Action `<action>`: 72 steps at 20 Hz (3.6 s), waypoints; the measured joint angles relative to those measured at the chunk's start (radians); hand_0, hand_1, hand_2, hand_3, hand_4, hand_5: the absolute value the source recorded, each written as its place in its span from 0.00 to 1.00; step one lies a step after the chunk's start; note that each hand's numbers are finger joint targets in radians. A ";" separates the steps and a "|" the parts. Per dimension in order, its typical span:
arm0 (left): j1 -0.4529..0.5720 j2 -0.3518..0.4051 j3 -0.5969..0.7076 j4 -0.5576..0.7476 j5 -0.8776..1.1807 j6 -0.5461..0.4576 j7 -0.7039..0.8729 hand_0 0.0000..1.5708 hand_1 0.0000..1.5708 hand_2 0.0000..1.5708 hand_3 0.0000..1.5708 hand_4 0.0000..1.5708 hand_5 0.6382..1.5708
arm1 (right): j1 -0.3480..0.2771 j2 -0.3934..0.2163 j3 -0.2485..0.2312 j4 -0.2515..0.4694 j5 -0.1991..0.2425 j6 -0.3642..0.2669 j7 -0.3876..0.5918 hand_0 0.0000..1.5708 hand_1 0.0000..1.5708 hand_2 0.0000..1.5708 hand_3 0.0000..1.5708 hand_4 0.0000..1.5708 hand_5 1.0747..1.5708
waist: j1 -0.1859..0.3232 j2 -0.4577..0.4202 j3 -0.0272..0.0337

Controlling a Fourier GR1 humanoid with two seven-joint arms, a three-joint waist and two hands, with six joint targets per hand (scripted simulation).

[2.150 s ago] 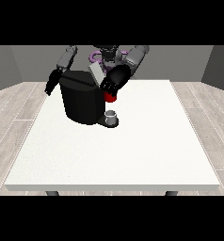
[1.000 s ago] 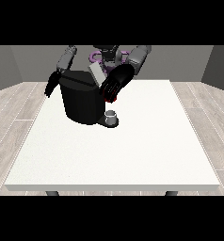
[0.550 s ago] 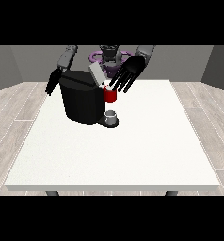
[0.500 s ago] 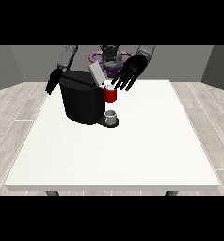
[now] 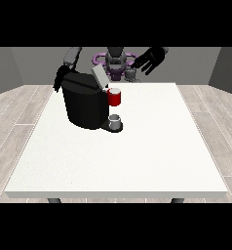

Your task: Insert the coffee pod into the coffee machine and close the lid

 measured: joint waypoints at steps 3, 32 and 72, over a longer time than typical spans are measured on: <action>0.094 -0.074 0.093 0.008 0.122 -0.009 -0.034 0.00 0.00 0.00 0.00 0.17 1.00 | 0.047 -0.010 -0.019 0.006 -0.009 -0.002 -0.018 0.00 0.00 0.00 0.00 0.00 1.00 | 0.054 -0.060 -0.0006; 0.555 -0.221 0.017 -0.308 0.413 -0.064 0.085 0.00 0.00 0.00 0.00 0.23 1.00 | -0.141 -0.092 -0.037 -0.106 -0.139 0.201 0.094 0.00 0.00 0.00 0.00 0.12 1.00 | 0.254 -0.195 0.0018; 0.737 -0.151 -0.109 -0.764 0.530 0.007 0.205 0.00 0.00 0.00 0.00 0.21 1.00 | -0.554 -0.115 0.017 0.146 -0.116 0.202 0.156 0.00 0.00 0.00 0.00 0.00 1.00 | 0.255 0.077 0.0090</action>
